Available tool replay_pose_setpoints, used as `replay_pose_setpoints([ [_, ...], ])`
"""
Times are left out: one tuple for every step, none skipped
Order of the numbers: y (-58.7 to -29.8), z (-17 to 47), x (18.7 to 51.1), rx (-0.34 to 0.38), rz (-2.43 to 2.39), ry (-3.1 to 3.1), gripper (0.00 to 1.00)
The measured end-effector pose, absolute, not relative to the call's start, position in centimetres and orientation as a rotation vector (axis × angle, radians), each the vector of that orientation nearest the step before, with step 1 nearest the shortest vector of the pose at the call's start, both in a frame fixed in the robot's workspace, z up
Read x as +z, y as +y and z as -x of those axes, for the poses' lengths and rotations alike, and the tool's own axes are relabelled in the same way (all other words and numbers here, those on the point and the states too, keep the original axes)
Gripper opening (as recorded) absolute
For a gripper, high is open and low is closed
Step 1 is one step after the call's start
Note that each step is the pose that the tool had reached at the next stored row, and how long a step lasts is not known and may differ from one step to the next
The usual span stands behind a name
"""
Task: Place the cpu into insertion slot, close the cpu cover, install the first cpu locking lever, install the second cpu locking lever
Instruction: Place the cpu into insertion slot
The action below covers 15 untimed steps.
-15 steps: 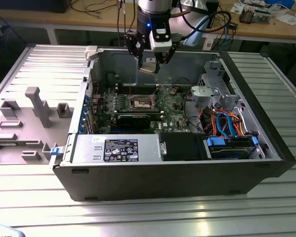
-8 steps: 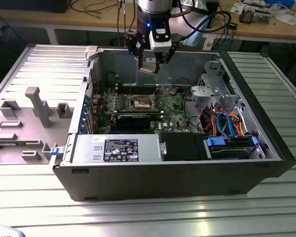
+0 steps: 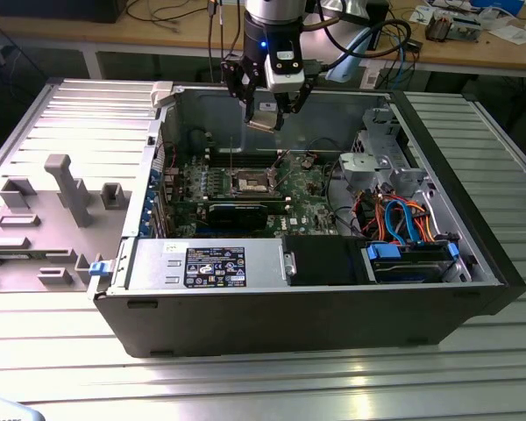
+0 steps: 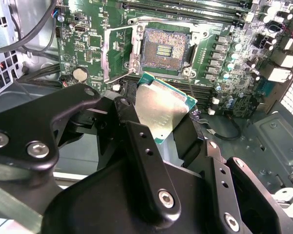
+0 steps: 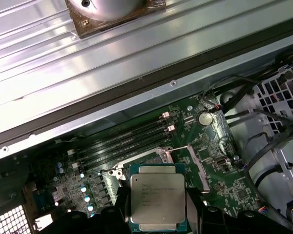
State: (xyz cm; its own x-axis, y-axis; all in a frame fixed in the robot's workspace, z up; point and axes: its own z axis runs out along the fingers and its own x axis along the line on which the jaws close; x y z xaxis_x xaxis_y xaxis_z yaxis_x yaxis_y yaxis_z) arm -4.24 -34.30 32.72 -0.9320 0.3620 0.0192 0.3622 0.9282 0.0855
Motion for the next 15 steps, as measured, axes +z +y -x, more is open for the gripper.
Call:
replay_pose_setpoints([
  [-34.3, 4.24, 32.72, -0.137, 0.58, -3.081, 0.55],
  [-34.3, 4.24, 32.71, -0.138, 0.582, -3.081, 0.55],
  [-34.3, 4.24, 32.72, -0.138, 0.584, -3.081, 0.55],
  [-34.3, 4.24, 32.72, -0.138, 0.585, -3.081, 0.55],
  [-34.3, 4.24, 32.72, -0.137, 0.586, -3.08, 0.55],
  [-34.3, 4.24, 32.71, -0.138, 0.589, -3.08, 0.55],
  [-34.3, 4.24, 32.71, -0.138, 0.591, -3.08, 0.55],
  [-34.3, 4.24, 32.71, -0.138, 0.593, -3.079, 0.55],
  [-34.3, 4.24, 32.71, -0.138, 0.594, -3.079, 0.55],
  [-34.3, 4.24, 32.72, -0.138, 0.595, -3.079, 0.55],
  [-34.3, 4.24, 32.71, -0.138, 0.597, -3.079, 0.55],
  [-34.3, 4.24, 32.71, -0.138, 0.598, -3.079, 0.55],
  [-34.3, 4.24, 32.71, -0.138, 0.599, -3.078, 0.55],
  [-34.3, 4.24, 32.71, -0.138, 0.601, -3.078, 0.55],
  [-34.3, 4.24, 32.71, -0.138, 0.602, -3.078, 0.55],
])
